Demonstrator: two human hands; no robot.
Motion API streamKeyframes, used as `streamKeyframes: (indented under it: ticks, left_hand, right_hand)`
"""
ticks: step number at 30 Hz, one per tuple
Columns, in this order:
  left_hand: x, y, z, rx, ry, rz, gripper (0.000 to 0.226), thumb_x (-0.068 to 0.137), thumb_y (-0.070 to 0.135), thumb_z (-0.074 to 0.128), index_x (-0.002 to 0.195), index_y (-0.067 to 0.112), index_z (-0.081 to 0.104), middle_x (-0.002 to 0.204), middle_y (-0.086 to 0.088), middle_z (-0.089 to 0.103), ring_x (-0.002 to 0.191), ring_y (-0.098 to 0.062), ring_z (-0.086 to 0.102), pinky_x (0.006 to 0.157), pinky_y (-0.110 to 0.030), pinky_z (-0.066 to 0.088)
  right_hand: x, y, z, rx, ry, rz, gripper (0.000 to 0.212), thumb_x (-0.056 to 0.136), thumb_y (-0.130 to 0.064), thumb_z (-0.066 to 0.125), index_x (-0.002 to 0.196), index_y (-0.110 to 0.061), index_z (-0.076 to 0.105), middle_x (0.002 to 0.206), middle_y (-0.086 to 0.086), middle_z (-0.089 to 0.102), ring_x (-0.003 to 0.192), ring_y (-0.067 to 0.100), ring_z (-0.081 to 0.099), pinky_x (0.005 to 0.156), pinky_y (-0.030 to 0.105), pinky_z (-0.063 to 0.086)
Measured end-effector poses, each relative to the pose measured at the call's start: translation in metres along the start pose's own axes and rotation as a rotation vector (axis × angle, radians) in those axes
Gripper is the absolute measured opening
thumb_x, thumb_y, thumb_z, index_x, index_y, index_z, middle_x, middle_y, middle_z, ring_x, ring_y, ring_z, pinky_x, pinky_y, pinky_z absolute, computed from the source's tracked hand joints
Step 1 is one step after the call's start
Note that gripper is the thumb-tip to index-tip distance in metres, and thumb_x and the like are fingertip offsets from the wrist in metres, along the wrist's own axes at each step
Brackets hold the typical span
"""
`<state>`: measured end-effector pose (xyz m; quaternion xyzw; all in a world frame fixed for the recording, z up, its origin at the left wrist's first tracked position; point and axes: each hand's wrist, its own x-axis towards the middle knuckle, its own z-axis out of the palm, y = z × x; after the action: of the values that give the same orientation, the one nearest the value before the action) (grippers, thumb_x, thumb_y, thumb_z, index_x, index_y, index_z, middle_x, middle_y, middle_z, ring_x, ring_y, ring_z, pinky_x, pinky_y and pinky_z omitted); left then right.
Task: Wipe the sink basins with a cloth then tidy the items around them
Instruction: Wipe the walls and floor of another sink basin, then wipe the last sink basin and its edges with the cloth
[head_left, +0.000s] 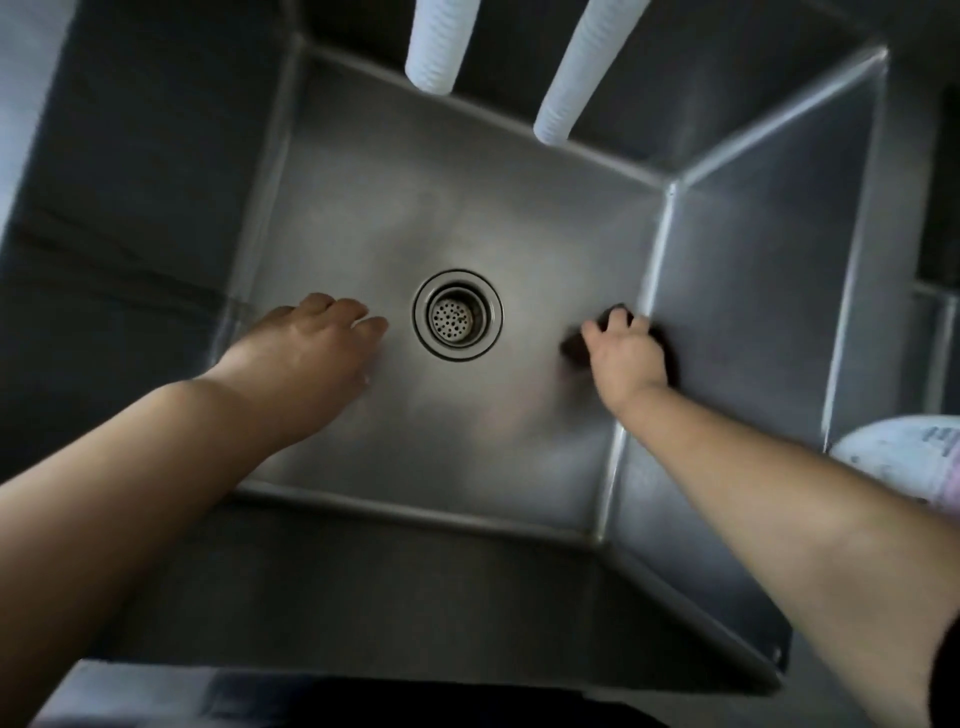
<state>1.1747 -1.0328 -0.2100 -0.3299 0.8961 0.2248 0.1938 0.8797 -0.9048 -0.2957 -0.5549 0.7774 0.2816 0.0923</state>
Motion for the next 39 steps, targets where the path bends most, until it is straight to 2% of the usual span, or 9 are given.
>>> streamKeyframes:
  ticks: [5,9,15,19,23,25,28,35,39]
  left_hand:
    - [-0.023,-0.007,-0.009,-0.004,0.003,0.010,0.050,0.088,0.020,0.058,0.135,0.010,0.048,0.133,-0.014,0.051,0.121,-0.036,0.046,0.097,-0.049,0.043]
    - [-0.041,-0.012,-0.020,-0.014,-0.004,0.015,0.052,0.091,0.024,0.054,0.140,0.015,0.042,0.141,-0.008,0.043,0.129,-0.030,0.040,0.101,-0.042,0.039]
    - [-0.061,-0.029,-0.040,0.059,0.001,0.037,0.050,0.093,0.028,0.048,0.141,0.022,0.035,0.144,-0.001,0.036,0.131,-0.024,0.036,0.098,-0.037,0.041]
    - [-0.076,-0.044,-0.050,0.122,0.088,0.097,0.042,0.082,0.021,0.061,0.123,0.013,0.057,0.122,-0.010,0.058,0.110,-0.032,0.056,0.083,-0.043,0.050]
    - [-0.094,-0.057,-0.062,0.213,0.122,0.150,0.033,0.063,0.017,0.076,0.095,0.011,0.070,0.086,-0.009,0.069,0.075,-0.032,0.066,0.060,-0.038,0.054]
    - [-0.107,-0.061,-0.072,0.251,0.176,0.153,0.024,0.067,0.018,0.064,0.090,0.012,0.071,0.082,-0.007,0.068,0.072,-0.031,0.065,0.058,-0.036,0.053]
    - [-0.128,-0.069,-0.079,0.251,0.216,0.122,0.037,0.071,0.019,0.038,0.088,0.014,0.070,0.083,-0.005,0.068,0.072,-0.030,0.065,0.060,-0.035,0.055]
    - [-0.185,-0.058,-0.090,0.204,0.273,-0.023,0.028,0.052,0.013,0.081,0.078,0.015,0.069,0.078,-0.003,0.068,0.066,-0.028,0.066,0.058,-0.033,0.053]
    - [-0.227,-0.045,-0.090,0.151,0.315,-0.110,0.026,0.072,0.026,0.049,0.082,0.015,0.070,0.080,-0.003,0.070,0.070,-0.028,0.068,0.058,-0.035,0.056]
  right_hand:
    - [-0.078,-0.025,0.016,-0.039,-0.274,-0.130,0.038,0.092,-0.002,0.037,0.129,-0.013,0.042,0.129,0.020,0.040,0.115,0.039,0.043,0.080,0.038,0.048]
    - [-0.125,-0.041,0.031,0.015,-0.479,-0.204,0.046,0.092,-0.002,0.042,0.136,-0.012,0.035,0.136,0.019,0.037,0.121,0.037,0.043,0.101,0.039,0.037]
    - [-0.138,-0.054,0.016,0.292,-0.678,-0.248,0.033,0.089,-0.006,0.049,0.121,-0.012,0.046,0.126,0.015,0.049,0.115,0.028,0.051,0.087,0.027,0.038]
    - [-0.130,-0.087,-0.018,0.492,-0.721,-0.287,0.019,0.086,-0.007,0.053,0.094,-0.024,0.055,0.109,0.009,0.061,0.098,0.022,0.056,0.072,0.025,0.035]
    - [-0.121,-0.141,-0.056,0.791,-0.595,-0.248,0.038,0.079,-0.003,0.060,0.115,-0.013,0.062,0.118,0.006,0.064,0.111,0.019,0.058,0.089,0.023,0.044]
    - [-0.117,-0.164,-0.087,0.926,-0.480,-0.208,0.035,0.078,-0.002,0.060,0.111,-0.014,0.064,0.111,0.006,0.067,0.104,0.021,0.061,0.084,0.024,0.047]
    - [-0.114,-0.184,-0.134,1.006,-0.340,-0.166,0.028,0.076,-0.002,0.055,0.101,-0.016,0.059,0.096,0.007,0.065,0.086,0.027,0.064,0.068,0.034,0.051]
    - [-0.139,-0.173,-0.199,1.116,-0.104,-0.046,0.039,0.067,-0.007,0.055,0.097,-0.032,0.057,0.086,-0.002,0.065,0.077,0.025,0.065,0.068,0.039,0.055]
    - [-0.169,-0.152,-0.232,1.203,-0.045,-0.030,0.038,0.071,-0.001,0.053,0.088,-0.034,0.056,0.076,0.003,0.065,0.054,0.021,0.064,0.045,0.033,0.053]
